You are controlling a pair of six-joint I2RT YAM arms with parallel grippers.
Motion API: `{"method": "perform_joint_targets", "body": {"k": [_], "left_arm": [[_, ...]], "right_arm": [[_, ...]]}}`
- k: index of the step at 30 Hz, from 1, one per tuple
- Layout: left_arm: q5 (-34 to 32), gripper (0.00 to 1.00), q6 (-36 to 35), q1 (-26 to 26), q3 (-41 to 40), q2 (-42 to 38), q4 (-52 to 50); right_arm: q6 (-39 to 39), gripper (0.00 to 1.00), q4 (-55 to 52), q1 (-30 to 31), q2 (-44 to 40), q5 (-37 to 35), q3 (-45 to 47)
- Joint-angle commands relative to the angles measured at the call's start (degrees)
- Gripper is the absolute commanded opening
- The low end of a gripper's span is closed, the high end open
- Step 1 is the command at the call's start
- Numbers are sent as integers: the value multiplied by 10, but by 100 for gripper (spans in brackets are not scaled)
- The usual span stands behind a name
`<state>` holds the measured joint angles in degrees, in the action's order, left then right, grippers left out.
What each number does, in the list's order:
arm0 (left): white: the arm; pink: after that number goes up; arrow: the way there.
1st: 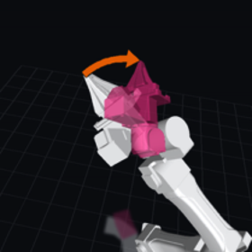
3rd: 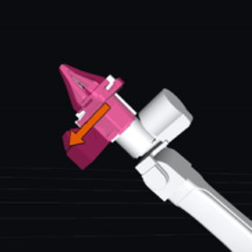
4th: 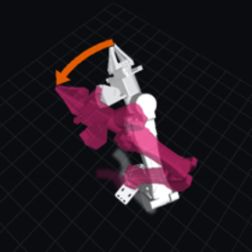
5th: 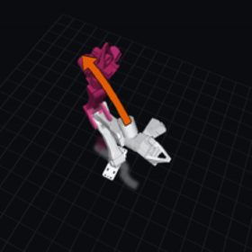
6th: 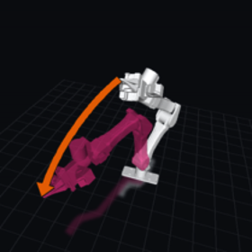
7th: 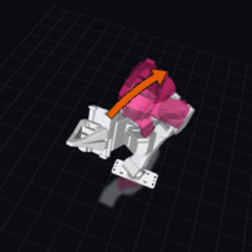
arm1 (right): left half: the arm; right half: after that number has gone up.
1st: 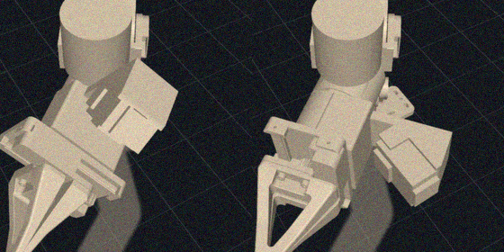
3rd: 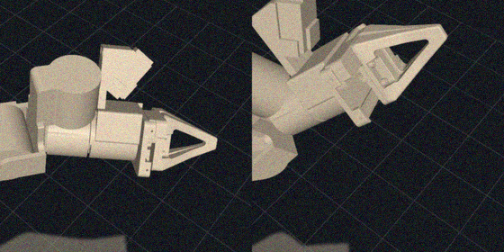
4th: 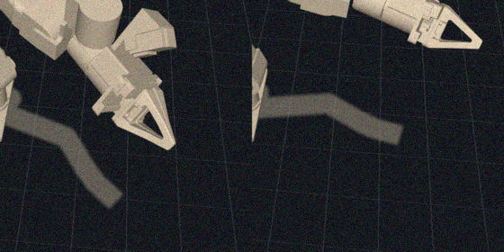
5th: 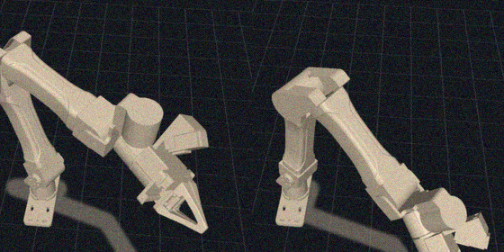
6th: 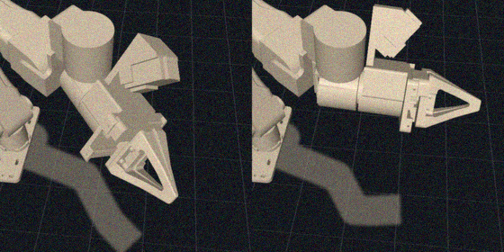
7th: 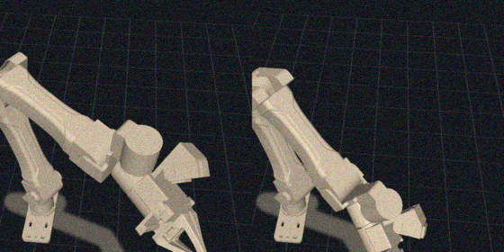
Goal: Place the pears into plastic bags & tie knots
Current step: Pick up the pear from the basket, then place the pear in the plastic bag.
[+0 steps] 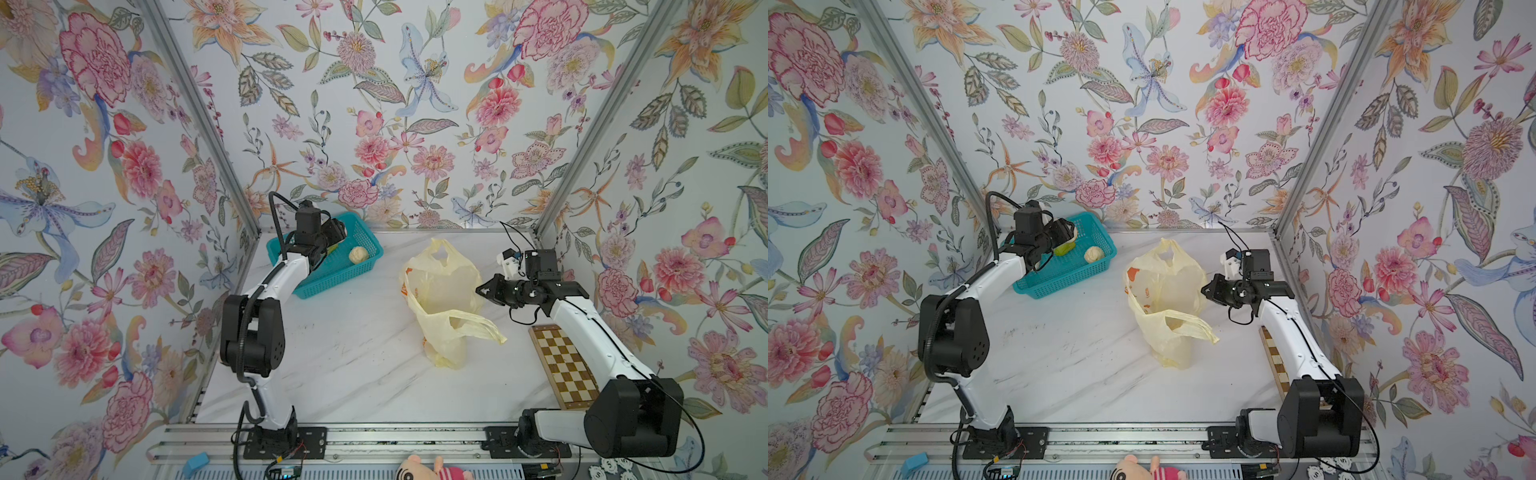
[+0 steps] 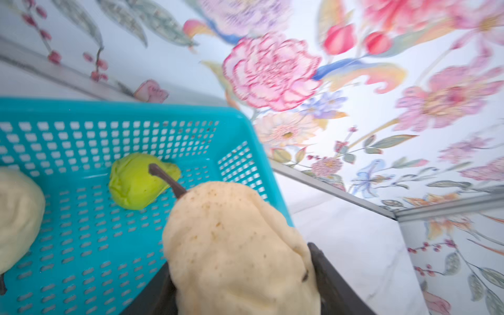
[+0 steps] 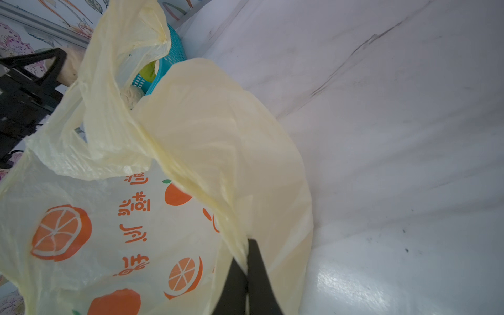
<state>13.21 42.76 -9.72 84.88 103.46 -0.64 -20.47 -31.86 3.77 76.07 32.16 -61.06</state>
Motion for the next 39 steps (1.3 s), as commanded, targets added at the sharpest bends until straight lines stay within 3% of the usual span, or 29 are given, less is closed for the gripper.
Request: {"method": "perform_joint_targets", "body": {"k": [1, 10, 15, 20, 27, 32, 39], "left_arm": [[53, 59, -69, -42, 7, -40, -6], [73, 57, -187, -210, 110, -44, -83], [72, 57, -289, -308, 195, 5, -198], [39, 57, -402, -378, 217, 53, -319], [29, 58, -443, -404, 214, 106, -411], [7, 68, -474, -410, 245, 146, -490], [-15, 88, -508, -409, 261, 142, -544]], "right_arm": [[-9, 0, 0, 9, -12, 1, -15], [-11, 0, 0, 22, -4, -4, -24], [-10, 0, -1, 23, -5, -5, -27], [-6, 0, -1, 21, -7, -4, -26], [-4, 1, -2, 16, -9, -3, -24], [-2, 1, -4, 13, -9, -3, -21], [0, 1, -5, 8, -13, -2, -19]]}}
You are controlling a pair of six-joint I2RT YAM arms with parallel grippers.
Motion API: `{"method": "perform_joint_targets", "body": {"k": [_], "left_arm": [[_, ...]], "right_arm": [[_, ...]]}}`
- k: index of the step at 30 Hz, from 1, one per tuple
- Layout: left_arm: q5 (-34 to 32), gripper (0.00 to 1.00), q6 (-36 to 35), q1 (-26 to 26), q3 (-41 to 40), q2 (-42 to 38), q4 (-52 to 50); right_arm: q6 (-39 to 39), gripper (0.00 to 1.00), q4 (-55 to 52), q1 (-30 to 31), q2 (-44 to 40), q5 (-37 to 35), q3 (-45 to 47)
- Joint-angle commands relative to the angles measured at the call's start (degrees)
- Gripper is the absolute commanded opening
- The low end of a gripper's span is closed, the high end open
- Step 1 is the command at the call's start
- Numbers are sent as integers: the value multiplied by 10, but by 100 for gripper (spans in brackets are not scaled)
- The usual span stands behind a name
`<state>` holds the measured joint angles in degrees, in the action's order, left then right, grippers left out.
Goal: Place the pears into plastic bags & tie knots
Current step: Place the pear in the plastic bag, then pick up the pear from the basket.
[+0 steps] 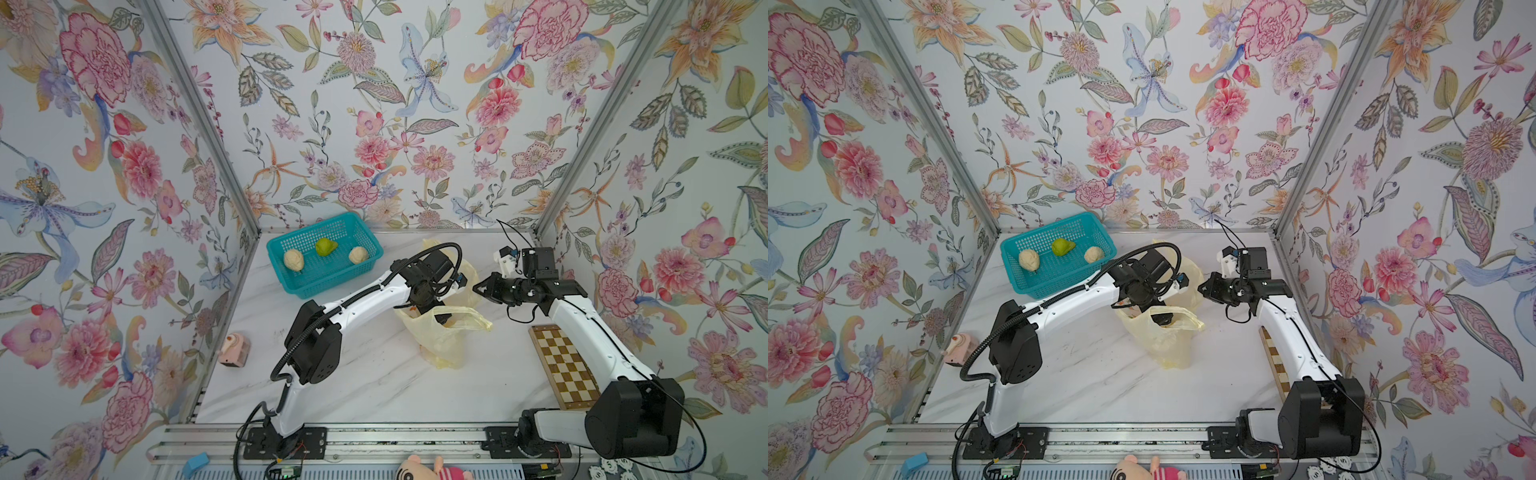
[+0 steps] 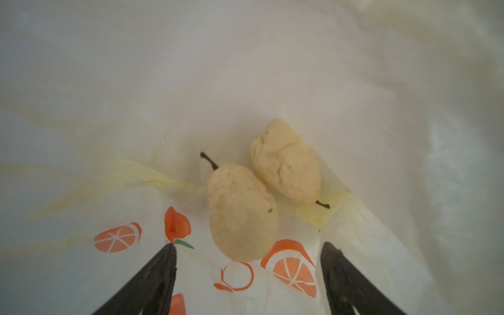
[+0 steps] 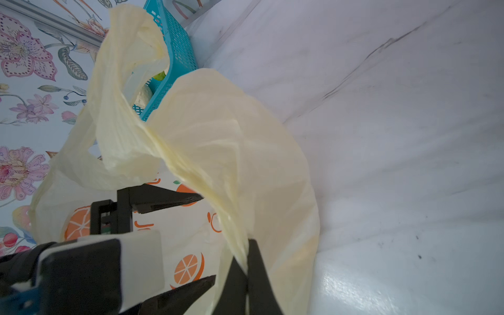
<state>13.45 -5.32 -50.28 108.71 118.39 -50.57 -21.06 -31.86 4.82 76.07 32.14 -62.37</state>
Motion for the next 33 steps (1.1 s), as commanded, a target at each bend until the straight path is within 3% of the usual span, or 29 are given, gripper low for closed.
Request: {"method": "perform_joint_targets", "body": {"k": [1, 4, 10, 19, 25, 31, 33], "left_arm": [[-18, 89, -32, -3, 25, -9, -48], [-18, 92, -37, -3, 33, -14, -55], [11, 89, -37, 10, 39, -45, -27], [6, 92, 60, 70, -40, -176, 179], [-130, 91, 136, 160, -86, -209, 217], [-299, 90, 169, 256, -79, -167, 159], [-323, 90, 191, 295, -72, -144, 145]], "right_arm": [[5, 1, -5, -3, -13, -1, -6], [5, 1, -6, -4, -13, -1, -6], [7, 1, -6, -7, -15, -4, -3], [6, 1, -6, -7, -18, -3, -2], [5, 1, -6, -7, -19, -3, 0], [4, 1, -5, -5, -19, -2, 1], [2, 2, -5, -4, -19, -3, 2]]}}
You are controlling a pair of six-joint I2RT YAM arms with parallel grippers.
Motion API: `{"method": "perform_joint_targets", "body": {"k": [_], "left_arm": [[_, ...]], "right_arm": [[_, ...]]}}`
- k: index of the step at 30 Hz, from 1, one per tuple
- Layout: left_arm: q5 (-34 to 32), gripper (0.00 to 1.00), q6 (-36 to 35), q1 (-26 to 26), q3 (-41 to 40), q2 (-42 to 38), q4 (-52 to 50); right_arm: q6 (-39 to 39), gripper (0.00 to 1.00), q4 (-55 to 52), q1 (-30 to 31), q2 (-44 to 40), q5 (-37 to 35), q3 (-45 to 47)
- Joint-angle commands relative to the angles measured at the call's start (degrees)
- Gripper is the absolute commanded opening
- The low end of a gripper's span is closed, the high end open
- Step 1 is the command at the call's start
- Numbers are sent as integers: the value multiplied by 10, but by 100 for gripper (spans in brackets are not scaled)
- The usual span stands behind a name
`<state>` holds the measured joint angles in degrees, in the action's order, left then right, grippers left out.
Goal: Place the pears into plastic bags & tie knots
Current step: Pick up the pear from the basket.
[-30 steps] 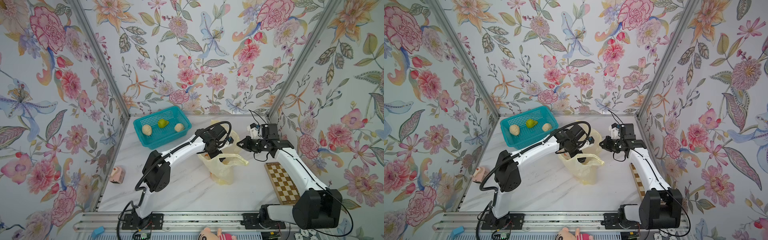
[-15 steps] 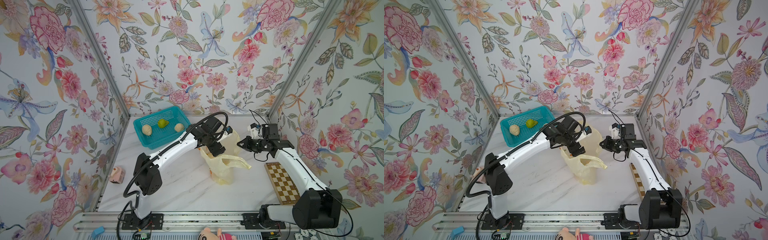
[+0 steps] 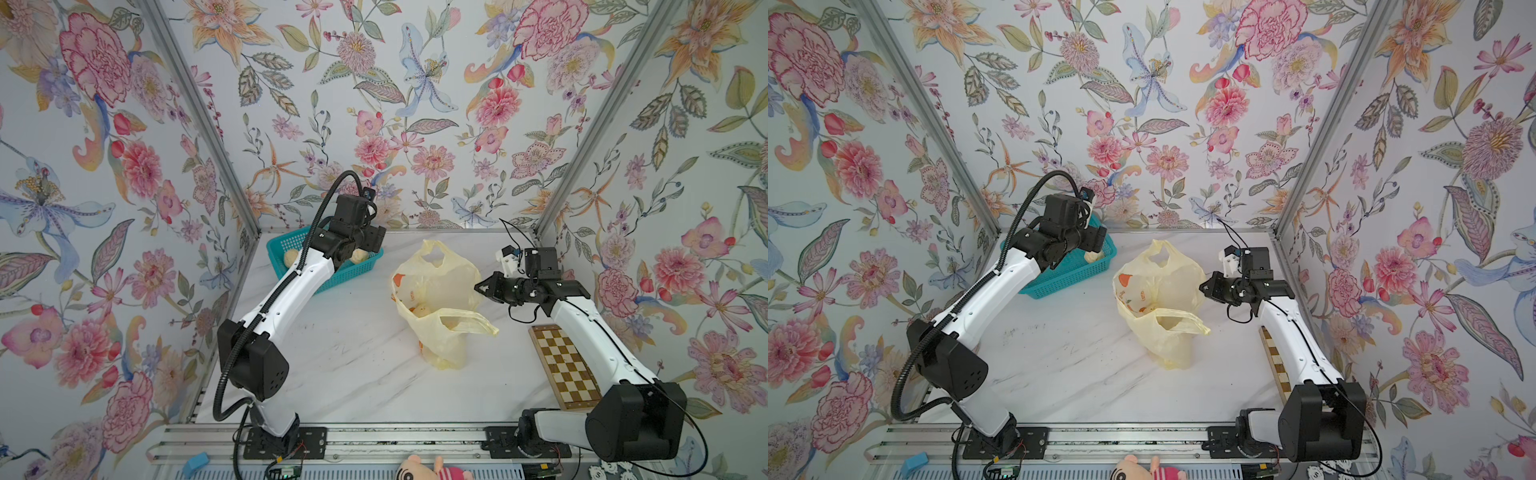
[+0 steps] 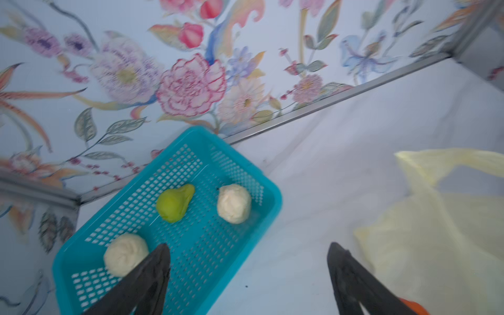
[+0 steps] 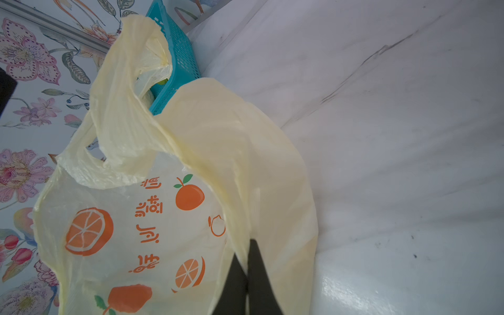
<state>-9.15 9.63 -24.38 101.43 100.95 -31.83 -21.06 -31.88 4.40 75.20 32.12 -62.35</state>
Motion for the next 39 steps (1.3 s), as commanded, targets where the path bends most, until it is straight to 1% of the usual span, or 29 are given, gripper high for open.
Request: {"method": "perform_joint_targets", "body": {"k": [1, 4, 6, 9, 11, 17, 21, 24, 30, 34, 39], "left_arm": [[-105, 90, 56, 56, 5, 42, -44], [-125, 90, 82, 104, 4, 73, -21], [-139, 90, 91, 126, 8, 99, -4], [-140, 90, 98, 156, 40, 151, -1], [-133, 90, 104, 174, 77, 192, -9], [-119, 91, 117, 209, 168, 292, -31], [-97, 89, 126, 225, 202, 340, -45], [-90, 87, 129, 231, 197, 357, -43], [-62, 87, 130, 245, 159, 369, -21], [-55, 81, 119, 252, 126, 365, -4], [-40, 70, 103, 260, 68, 345, 43]], "right_arm": [[3, 1, -5, 1, -10, -3, 3], [3, 2, -5, 2, -9, -4, 5], [4, 1, -5, 2, -9, -4, 6], [3, 1, -5, 2, -10, -4, 8], [3, 1, -5, 3, -10, -4, 11], [2, 1, 0, 3, -8, -6, 21], [-1, 1, 4, 3, -8, -7, 27], [-2, 1, 6, 3, -5, -5, 27], [-5, 1, 8, 7, 0, -5, 22], [-6, 1, 8, 12, 2, -7, 17], [-7, 1, 8, 15, -1, -8, 15]]}}
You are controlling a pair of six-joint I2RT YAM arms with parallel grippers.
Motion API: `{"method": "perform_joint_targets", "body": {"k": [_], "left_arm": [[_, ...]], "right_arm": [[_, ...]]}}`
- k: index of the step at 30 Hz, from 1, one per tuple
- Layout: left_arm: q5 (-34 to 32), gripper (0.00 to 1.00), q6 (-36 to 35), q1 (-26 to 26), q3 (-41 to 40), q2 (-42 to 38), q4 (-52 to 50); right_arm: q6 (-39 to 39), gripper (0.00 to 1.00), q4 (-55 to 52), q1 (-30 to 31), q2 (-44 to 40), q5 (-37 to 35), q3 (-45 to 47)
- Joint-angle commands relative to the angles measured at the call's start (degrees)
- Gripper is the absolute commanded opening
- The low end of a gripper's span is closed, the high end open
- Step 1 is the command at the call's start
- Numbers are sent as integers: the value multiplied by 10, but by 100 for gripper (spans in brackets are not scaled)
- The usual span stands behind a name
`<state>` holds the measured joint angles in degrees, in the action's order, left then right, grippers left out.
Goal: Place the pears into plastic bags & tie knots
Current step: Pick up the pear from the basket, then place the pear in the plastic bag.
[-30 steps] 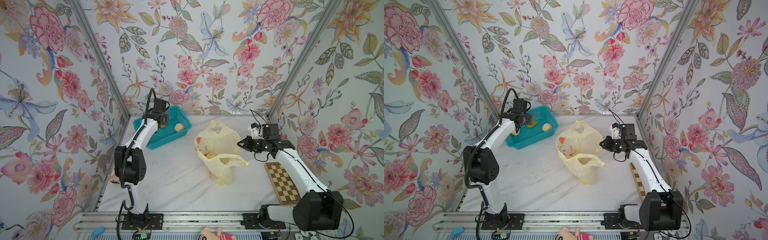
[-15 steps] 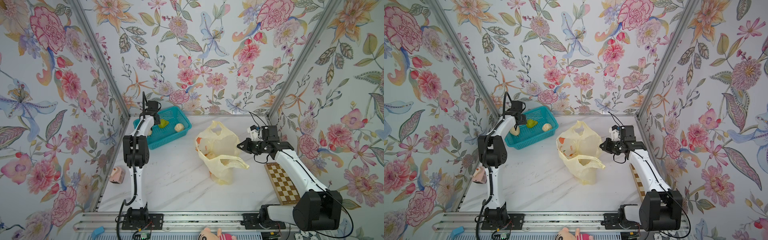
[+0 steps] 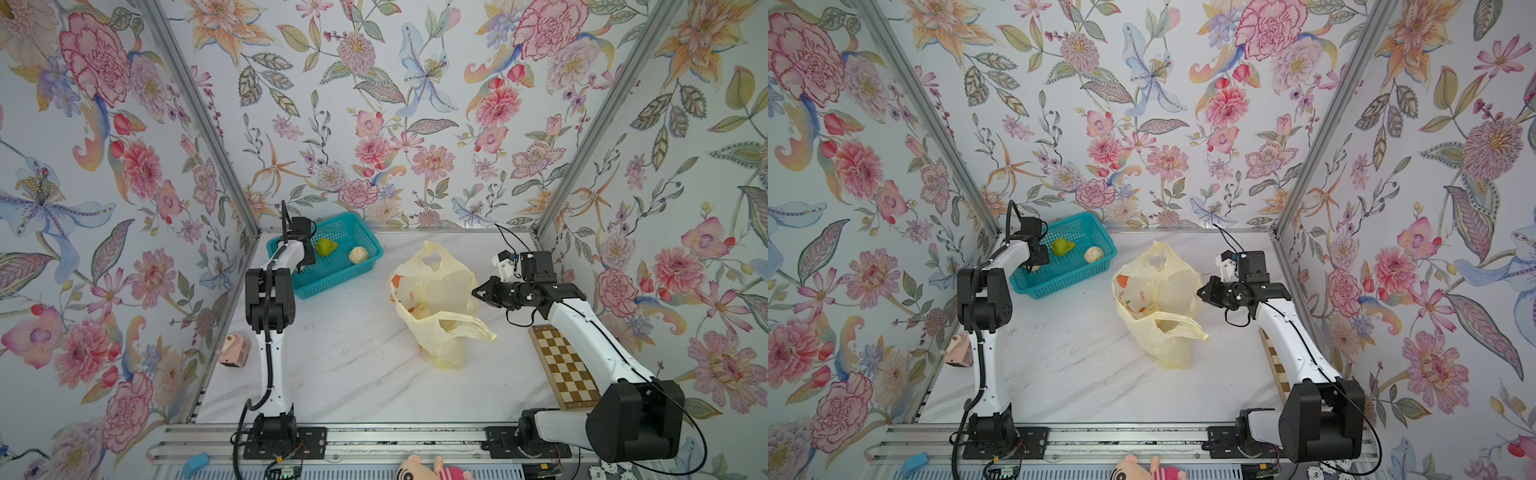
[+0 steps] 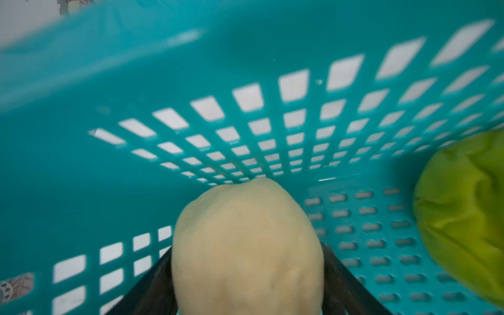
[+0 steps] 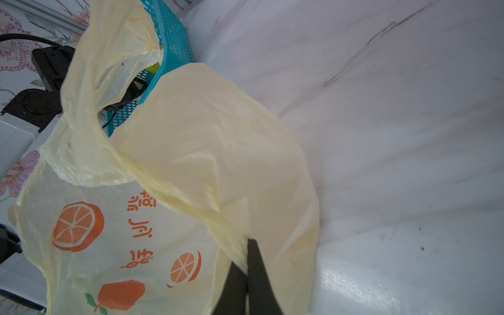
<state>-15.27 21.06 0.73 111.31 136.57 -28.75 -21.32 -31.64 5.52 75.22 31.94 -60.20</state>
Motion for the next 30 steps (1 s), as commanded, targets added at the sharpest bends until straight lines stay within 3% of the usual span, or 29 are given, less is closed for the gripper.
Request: {"method": "perform_joint_targets", "body": {"k": [1, 7, 15, 18, 21, 24, 30], "left_arm": [[17, 68, -12, 10, -38, -15, 14], [21, 55, -25, 12, -89, -59, 44], [97, 52, -26, 0, -154, -167, 81], [153, 52, -20, -11, -187, -221, 104], [260, 52, -13, -27, -226, -287, 145], [326, 52, -6, -55, -246, -343, 163], [351, 51, -10, -171, -273, -438, 186]], "right_arm": [[-5, 2, 4, 4, -1, -7, -6], [-7, 1, 5, 9, -6, -7, -6], [-10, 1, 4, 16, -8, -11, -9], [-12, 1, 5, 19, -10, -14, -11], [-14, 1, 5, 22, -9, -14, -13], [-14, 1, 4, 24, -10, -16, -15], [-17, 1, 4, 27, -11, -17, -19]]}}
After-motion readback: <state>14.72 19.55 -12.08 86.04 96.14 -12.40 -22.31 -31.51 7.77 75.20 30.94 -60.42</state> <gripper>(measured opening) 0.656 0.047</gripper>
